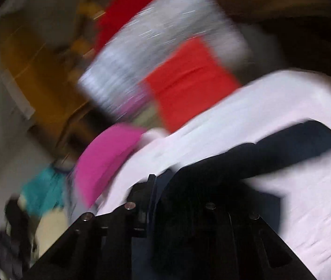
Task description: Fold large clothes
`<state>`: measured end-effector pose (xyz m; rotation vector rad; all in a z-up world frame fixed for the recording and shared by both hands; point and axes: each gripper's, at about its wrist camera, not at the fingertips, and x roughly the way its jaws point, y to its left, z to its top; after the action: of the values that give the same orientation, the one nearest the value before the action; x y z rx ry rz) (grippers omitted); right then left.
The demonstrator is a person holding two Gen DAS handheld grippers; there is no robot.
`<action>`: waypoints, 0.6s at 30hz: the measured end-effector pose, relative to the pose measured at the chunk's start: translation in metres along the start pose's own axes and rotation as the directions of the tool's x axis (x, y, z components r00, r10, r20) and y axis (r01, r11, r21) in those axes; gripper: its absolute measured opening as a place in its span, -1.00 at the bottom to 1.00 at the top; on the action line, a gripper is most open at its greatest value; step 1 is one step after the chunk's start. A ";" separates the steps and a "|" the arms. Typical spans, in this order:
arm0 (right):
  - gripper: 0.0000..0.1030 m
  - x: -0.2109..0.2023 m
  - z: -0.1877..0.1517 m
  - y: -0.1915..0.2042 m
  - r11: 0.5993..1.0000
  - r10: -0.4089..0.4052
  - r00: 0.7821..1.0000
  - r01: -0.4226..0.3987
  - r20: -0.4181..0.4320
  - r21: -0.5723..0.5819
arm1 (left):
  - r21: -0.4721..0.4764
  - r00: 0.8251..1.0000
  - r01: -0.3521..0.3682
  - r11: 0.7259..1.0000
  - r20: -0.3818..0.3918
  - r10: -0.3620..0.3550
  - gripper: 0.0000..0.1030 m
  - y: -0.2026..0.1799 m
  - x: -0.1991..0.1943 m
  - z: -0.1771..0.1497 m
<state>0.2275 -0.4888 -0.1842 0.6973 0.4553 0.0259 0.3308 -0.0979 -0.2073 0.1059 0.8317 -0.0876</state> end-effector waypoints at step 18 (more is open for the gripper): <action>0.35 -0.016 -0.134 -0.024 0.964 0.106 0.965 -0.040 -0.242 0.264 | 0.116 0.981 0.114 0.987 0.144 -0.130 1.00 -0.027 -0.016 -0.017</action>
<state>0.1545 -0.4278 -0.2836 0.9729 0.6867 0.1296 0.3038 -0.1219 -0.2083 0.1475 0.6814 -0.2533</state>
